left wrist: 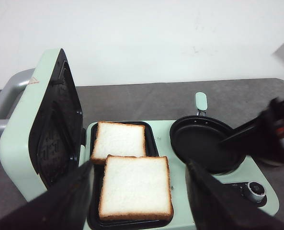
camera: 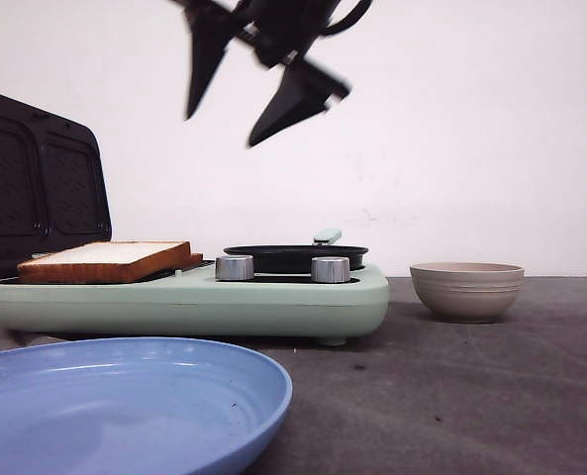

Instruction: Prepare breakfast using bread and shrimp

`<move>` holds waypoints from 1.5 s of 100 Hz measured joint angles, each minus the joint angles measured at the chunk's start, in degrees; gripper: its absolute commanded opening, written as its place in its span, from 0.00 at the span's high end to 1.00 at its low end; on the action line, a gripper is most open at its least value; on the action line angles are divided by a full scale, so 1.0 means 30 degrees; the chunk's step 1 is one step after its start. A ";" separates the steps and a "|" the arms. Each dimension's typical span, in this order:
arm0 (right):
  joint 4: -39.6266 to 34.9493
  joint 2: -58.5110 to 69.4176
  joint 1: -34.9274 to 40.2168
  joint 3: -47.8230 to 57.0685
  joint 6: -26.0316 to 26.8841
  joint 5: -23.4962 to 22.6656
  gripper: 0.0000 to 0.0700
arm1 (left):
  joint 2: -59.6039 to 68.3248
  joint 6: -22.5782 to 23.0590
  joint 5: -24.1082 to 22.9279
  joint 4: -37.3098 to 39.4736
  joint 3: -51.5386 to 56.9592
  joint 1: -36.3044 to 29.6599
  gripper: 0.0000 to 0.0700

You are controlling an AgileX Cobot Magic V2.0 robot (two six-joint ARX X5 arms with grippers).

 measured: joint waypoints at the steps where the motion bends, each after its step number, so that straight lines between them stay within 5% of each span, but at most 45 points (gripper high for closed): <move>1: -0.0058 -0.0087 -0.0029 0.0000 -0.0131 0.0015 0.39 | 0.0000 0.0000 0.0000 0.0000 0.0000 0.0000 0.55; 28: -0.1144 -0.2317 -0.0219 0.0000 -0.2827 0.0474 0.39 | 0.0000 0.0000 0.0000 -0.0007 0.0000 0.0000 0.55; 80: -0.2805 -0.5770 -0.1384 -0.0670 -0.4291 0.1100 0.39 | 0.0000 0.0000 0.0000 -0.0015 0.0000 0.0000 0.55; 150: 0.3300 -1.9489 -0.1486 -1.6480 -0.4160 0.3570 0.39 | 0.0000 -0.0051 0.0000 -0.0015 0.0000 0.0000 0.55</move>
